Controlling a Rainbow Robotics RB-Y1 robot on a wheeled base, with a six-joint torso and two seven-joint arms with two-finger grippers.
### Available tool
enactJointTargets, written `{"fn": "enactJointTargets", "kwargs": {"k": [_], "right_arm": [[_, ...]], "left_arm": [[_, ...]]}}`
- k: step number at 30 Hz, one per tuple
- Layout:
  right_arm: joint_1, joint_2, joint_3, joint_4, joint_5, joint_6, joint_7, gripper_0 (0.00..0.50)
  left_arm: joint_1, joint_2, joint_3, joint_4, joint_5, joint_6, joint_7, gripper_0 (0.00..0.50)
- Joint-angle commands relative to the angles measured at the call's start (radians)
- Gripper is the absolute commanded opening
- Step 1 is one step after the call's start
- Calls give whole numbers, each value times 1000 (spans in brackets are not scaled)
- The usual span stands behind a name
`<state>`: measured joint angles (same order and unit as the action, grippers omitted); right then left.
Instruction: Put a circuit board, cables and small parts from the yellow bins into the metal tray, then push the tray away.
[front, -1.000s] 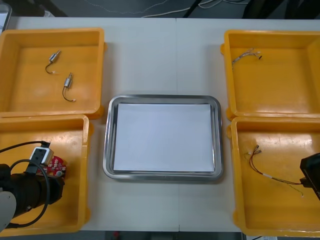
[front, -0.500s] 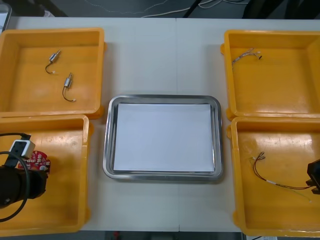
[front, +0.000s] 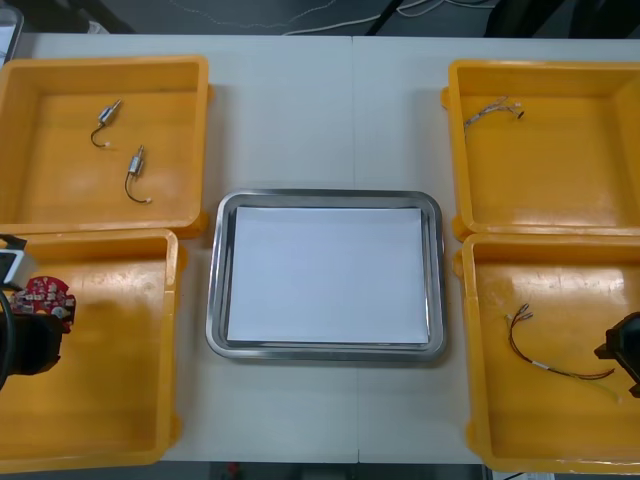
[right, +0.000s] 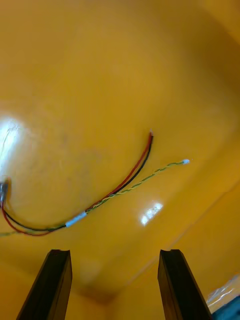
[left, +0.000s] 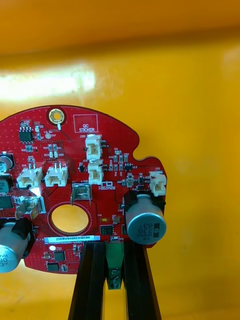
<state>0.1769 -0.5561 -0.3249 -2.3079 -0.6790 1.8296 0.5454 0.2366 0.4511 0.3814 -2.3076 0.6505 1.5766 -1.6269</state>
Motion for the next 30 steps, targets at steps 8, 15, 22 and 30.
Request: {"fn": "enactJointTargets", "kwargs": {"k": [8, 15, 22, 30], "right_arm": [[-119, -28, 63, -31, -21, 62, 297, 500], [-142, -28, 96, -31, -31, 65, 562, 500], [-143, -28, 109, -31, -47, 63, 832, 500], [-112, -28, 109, -27, -53, 33, 1071, 500]], "left_arm": [[-221, 109, 43, -41, 35, 214, 157, 0], [-326, 164, -18, -41, 52, 304, 297, 0], [-401, 207, -107, -41, 78, 332, 437, 0], [-487, 235, -234, -41, 84, 332, 581, 0]]}}
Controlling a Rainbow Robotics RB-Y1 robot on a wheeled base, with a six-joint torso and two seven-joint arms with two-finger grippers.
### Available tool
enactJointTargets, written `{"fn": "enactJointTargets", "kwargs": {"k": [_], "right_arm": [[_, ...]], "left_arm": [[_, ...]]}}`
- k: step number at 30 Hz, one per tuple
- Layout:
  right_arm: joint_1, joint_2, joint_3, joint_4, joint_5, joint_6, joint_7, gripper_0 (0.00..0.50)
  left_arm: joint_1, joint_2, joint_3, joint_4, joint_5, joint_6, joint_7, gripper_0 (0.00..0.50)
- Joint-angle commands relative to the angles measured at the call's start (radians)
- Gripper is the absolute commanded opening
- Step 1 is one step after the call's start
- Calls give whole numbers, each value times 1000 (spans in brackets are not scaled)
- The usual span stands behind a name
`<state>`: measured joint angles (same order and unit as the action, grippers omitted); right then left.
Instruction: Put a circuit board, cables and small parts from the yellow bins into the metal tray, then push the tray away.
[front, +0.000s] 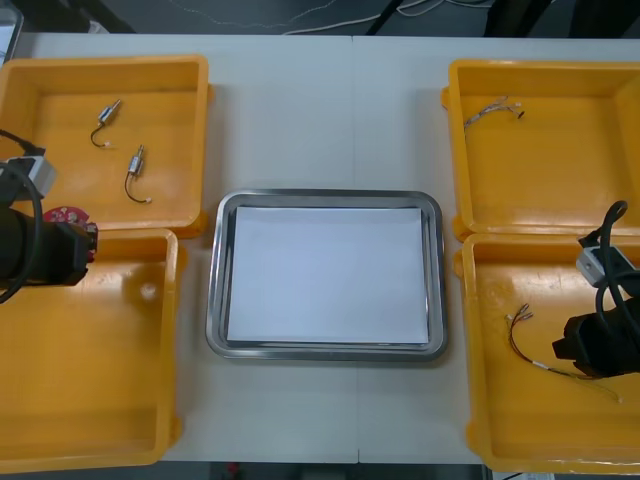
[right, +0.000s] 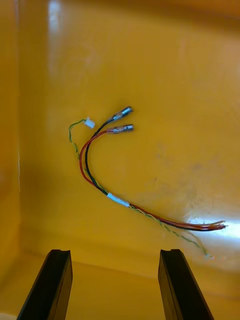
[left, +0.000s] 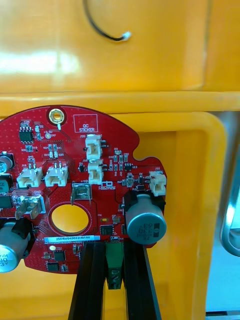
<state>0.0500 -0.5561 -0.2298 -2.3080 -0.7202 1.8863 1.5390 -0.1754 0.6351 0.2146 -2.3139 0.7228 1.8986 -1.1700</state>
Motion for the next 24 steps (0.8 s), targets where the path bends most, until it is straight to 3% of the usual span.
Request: {"fn": "enactJointTargets", "kwargs": {"k": [1, 14, 24], "right_arm": [[21, -28, 13, -21, -11, -36, 99, 500], [73, 1, 13, 108, -4, -204, 429, 500], [102, 38, 38, 108, 28, -213, 503, 500]], "left_arm": [[-85, 54, -83, -35, 12, 10, 138, 0], [-210, 83, -270, -35, 43, 2, 319, 0], [-306, 109, -416, -21, 44, 5, 466, 0]]}}
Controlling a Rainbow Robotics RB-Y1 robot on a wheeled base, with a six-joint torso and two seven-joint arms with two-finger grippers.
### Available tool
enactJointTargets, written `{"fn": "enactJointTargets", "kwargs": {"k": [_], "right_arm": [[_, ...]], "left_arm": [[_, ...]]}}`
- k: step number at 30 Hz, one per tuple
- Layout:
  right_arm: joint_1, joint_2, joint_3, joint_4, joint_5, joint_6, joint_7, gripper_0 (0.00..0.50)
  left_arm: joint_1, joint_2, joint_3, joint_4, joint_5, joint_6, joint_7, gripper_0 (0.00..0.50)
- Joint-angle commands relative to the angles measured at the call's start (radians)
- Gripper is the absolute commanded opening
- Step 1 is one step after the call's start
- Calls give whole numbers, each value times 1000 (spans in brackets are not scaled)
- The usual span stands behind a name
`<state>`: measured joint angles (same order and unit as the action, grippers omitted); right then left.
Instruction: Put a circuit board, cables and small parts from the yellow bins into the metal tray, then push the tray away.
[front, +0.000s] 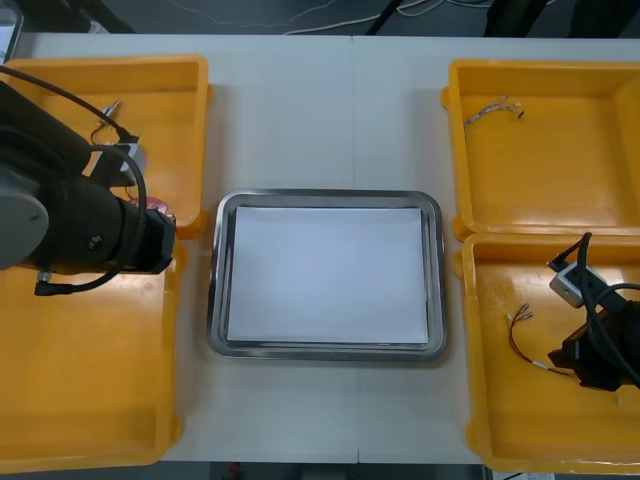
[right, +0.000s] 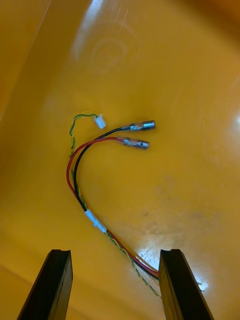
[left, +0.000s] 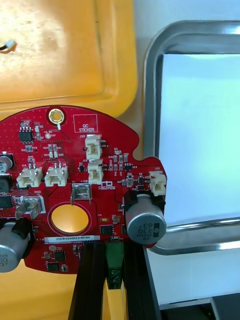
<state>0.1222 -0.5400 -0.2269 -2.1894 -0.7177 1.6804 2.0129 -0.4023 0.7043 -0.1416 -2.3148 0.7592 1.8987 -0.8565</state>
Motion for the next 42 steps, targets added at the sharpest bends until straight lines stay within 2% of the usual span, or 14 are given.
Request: {"fn": "enactJointTargets", "kwargs": {"k": [1, 9, 16, 17, 19, 23, 29, 34, 42], "right_arm": [[31, 22, 47, -9, 46, -8, 26, 500], [39, 23, 115, -10, 138, -50, 24, 500], [39, 25, 187, -10, 219, -74, 3, 500], [39, 25, 187, -10, 219, -74, 3, 500], [42, 29, 192, -4, 225, -74, -2, 500], [42, 38, 192, 20, 221, -74, -2, 500], [48, 51, 192, 34, 231, -80, 1, 500], [54, 57, 198, 43, 244, -97, 1, 500], [59, 65, 208, 48, 261, -107, -3, 500]], "left_arm": [[-93, 40, -81, -14, 5, 5, 169, 0], [-188, 37, -201, 41, -20, 19, 264, 0], [-286, -8, -332, 115, -61, 21, 340, 0], [-286, -8, -332, 115, -61, 21, 340, 0], [-288, -58, -342, 140, -97, 21, 343, 0], [-294, -103, -354, 164, -132, 21, 343, 0], [-297, -169, -440, 207, -261, 21, 352, 0], [-289, -186, -475, 216, -276, 17, 355, 0], [-224, -207, -517, 215, -302, -55, 349, 0]]}}
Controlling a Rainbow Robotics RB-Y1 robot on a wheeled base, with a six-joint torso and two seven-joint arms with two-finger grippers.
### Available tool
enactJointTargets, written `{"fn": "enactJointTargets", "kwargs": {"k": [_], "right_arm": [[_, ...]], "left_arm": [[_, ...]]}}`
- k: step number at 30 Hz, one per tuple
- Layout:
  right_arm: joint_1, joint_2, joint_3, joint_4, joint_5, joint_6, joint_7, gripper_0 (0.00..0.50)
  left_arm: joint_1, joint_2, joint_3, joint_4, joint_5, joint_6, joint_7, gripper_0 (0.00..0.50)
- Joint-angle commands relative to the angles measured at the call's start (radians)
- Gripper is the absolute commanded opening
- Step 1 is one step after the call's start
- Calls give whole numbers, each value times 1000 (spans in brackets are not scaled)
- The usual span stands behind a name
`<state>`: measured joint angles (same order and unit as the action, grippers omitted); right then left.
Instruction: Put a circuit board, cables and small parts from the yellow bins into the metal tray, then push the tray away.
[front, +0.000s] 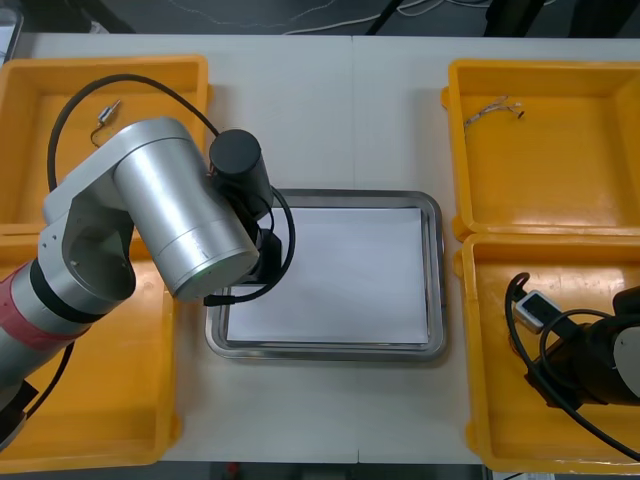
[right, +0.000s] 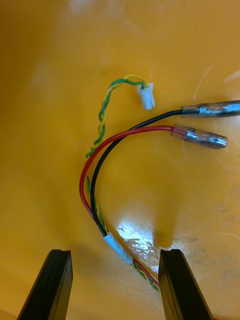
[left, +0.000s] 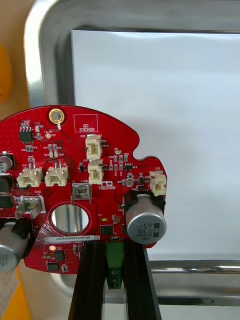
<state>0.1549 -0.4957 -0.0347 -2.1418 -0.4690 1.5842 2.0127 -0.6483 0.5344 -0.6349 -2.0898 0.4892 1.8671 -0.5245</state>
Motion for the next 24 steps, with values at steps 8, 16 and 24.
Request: {"fn": "enactJointTargets", "kwargs": {"k": [8, 16, 24], "right_arm": [[26, 20, 22, 33, 1, -49, -3, 500], [26, 20, 22, 31, 0, -49, -11, 132], [20, 20, 15, 22, -7, -49, -17, 0]], "left_arm": [[71, -70, -52, -10, -83, -45, 3, 0], [139, -82, -54, -10, -116, -92, -28, 0], [159, -93, -63, -9, -123, -86, -35, 0]]}}
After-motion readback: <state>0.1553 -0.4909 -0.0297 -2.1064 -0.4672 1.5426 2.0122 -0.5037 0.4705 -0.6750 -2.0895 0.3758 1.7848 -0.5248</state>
